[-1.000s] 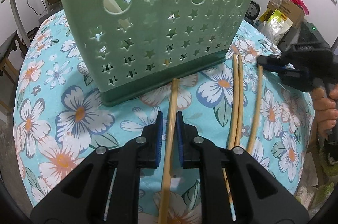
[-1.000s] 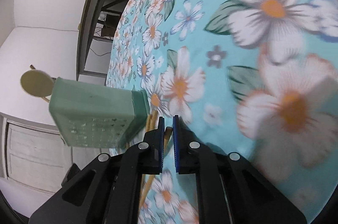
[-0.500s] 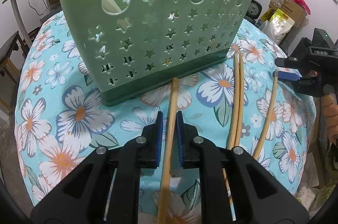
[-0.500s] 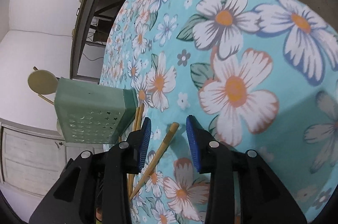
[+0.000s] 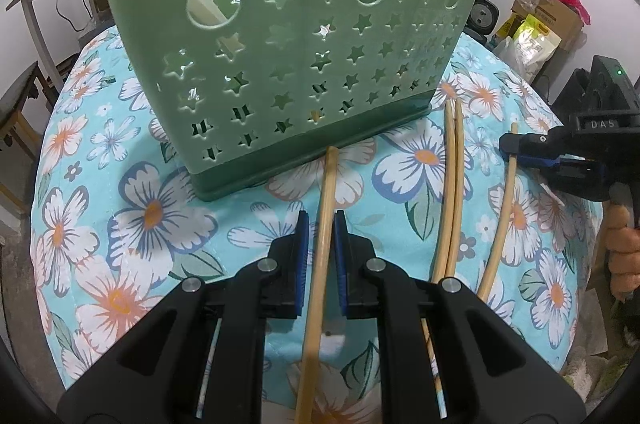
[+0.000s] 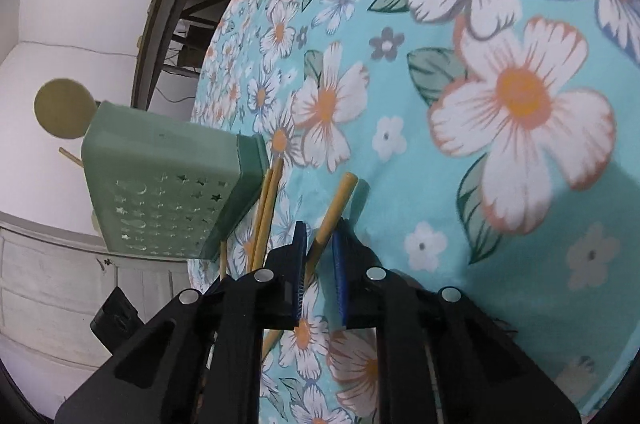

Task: Organize utensils
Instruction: 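Grasp a wooden chopstick with the right tool while the left tool holds its chopstick, then lift both chopsticks over the green holder and open the left tool to drop its chopstick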

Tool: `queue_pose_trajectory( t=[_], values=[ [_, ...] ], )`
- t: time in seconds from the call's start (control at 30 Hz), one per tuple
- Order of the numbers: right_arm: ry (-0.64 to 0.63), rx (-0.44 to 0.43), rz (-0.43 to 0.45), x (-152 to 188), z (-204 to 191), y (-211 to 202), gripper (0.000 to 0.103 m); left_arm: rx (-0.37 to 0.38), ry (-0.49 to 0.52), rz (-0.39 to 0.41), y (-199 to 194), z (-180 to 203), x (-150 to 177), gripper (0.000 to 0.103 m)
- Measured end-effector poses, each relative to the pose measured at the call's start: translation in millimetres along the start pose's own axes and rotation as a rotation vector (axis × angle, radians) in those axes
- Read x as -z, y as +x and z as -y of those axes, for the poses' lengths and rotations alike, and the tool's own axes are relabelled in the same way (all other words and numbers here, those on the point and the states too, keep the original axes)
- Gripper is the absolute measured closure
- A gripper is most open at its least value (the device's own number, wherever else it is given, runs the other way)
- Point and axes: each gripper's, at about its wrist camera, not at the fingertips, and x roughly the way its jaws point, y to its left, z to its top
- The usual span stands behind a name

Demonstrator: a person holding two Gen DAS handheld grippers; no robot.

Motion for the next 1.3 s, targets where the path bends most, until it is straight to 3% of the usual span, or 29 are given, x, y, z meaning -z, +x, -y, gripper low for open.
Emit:
queue_pose_trajectory(
  t=[0.37,0.87,1.1,1.3],
  values=[
    [-0.01,-0.033,-0.001,0,8,-7,0.09,0.017,0.01,-0.033,7,8,-22,0.091],
    [-0.01,-0.063,-0.017,-4,19,-8,0.09,-0.048,-0.002,-0.047,28,26,-44,0.093],
    [-0.053,-0.09,0.016,-6,7,-25,0.092,-0.025,-0.039,0.024,-11,28,-55,0.096],
    [-0.234,-0.052,0.129,-7,-31,-66,0.092,0.03,-0.09,0.136,-69,20,-70,0.097]
  ],
)
